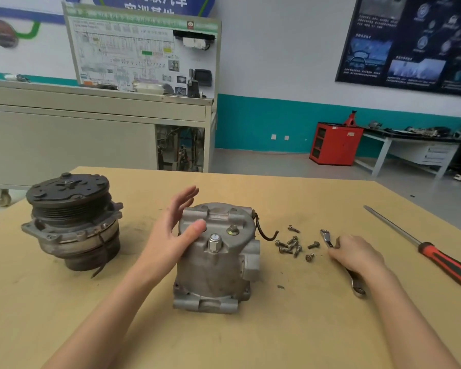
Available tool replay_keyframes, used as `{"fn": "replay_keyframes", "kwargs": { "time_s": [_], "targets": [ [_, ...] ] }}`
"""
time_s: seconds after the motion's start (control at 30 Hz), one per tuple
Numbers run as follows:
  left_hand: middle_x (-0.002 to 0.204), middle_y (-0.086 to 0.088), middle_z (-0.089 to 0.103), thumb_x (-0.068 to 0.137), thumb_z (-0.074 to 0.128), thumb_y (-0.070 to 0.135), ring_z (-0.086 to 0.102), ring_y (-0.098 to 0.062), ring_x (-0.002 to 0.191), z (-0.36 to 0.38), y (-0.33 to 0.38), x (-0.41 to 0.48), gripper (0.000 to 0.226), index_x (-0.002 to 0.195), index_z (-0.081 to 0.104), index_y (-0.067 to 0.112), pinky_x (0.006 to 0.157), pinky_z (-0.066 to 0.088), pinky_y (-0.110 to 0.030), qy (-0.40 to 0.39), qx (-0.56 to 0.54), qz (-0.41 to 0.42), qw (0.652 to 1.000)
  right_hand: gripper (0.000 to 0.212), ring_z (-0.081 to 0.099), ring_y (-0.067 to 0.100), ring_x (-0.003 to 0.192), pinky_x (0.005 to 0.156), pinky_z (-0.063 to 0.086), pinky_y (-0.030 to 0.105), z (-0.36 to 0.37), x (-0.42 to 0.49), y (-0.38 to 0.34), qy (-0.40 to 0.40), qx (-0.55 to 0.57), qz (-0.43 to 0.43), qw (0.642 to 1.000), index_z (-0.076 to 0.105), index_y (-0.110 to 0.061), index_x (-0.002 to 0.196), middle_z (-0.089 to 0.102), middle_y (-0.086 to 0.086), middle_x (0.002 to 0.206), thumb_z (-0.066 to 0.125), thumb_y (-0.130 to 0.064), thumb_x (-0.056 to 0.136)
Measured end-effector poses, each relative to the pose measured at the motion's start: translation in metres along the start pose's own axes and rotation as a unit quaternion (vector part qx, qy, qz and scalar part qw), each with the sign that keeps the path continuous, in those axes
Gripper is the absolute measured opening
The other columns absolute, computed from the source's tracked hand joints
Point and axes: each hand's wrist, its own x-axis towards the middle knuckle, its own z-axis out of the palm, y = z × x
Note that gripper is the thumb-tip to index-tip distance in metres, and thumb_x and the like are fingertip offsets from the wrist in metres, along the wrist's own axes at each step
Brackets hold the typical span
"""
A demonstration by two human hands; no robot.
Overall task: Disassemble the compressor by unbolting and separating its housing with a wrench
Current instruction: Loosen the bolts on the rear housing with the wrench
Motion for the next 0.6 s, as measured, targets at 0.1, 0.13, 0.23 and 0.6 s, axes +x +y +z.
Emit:
{"fn": "replay_keyframes", "kwargs": {
  "time_s": [0.1, 0.13, 0.23, 0.6],
  "targets": [
    [0.137, 0.027, 0.048, 0.069, 0.059, 0.064, 0.045, 0.01, 0.124, 0.0, -0.005, -0.006, 0.072, 0.135, 0.04, 0.044, 0.094, 0.041, -0.011, -0.02, 0.004, -0.001, 1.0, 0.031, 0.052, 0.021, 0.08, 0.057, 0.033, 0.026, 0.0, -0.002, 0.009, 0.018, -0.019, 0.025, 0.999, 0.051, -0.02, 0.081, 0.051, -0.005, 0.078, 0.044, -0.049, 0.091],
    [0.135, 0.027, 0.05, 0.067, 0.062, 0.063, 0.048, 0.01, 0.121, -0.001, -0.005, -0.007, 0.073, 0.134, 0.041, 0.044, 0.09, 0.045, -0.01, -0.028, -0.012, -0.008, 1.0, 0.038, 0.053, 0.02, 0.08, 0.057, 0.034, 0.026, 0.0, -0.003, 0.01, 0.004, -0.022, 0.027, 0.999, 0.052, -0.02, 0.079, 0.053, -0.004, 0.078, 0.044, -0.055, 0.09],
    [0.126, 0.03, 0.054, 0.055, 0.075, 0.062, 0.056, 0.004, 0.115, -0.002, -0.004, -0.007, 0.087, 0.133, 0.042, 0.042, 0.086, 0.051, -0.016, -0.066, -0.029, -0.022, 0.997, 0.037, 0.056, 0.023, 0.085, 0.062, 0.036, 0.026, 0.006, -0.003, 0.006, -0.023, -0.023, 0.026, 0.999, 0.049, -0.018, 0.074, 0.053, -0.002, 0.079, 0.046, -0.05, 0.091],
    [0.118, 0.034, 0.056, 0.048, 0.075, 0.062, 0.054, 0.011, 0.109, 0.005, 0.0, -0.009, 0.089, 0.129, 0.044, 0.041, 0.092, 0.049, -0.023, -0.022, 0.025, -0.039, 0.999, 0.02, 0.041, 0.01, 0.043, 0.038, 0.032, 0.017, -0.056, -0.076, -0.053, 0.135, 0.746, -0.143, 0.637, 0.045, -0.015, 0.078, 0.048, 0.001, 0.054, 0.05, -0.008, 0.096]
  ]
}}
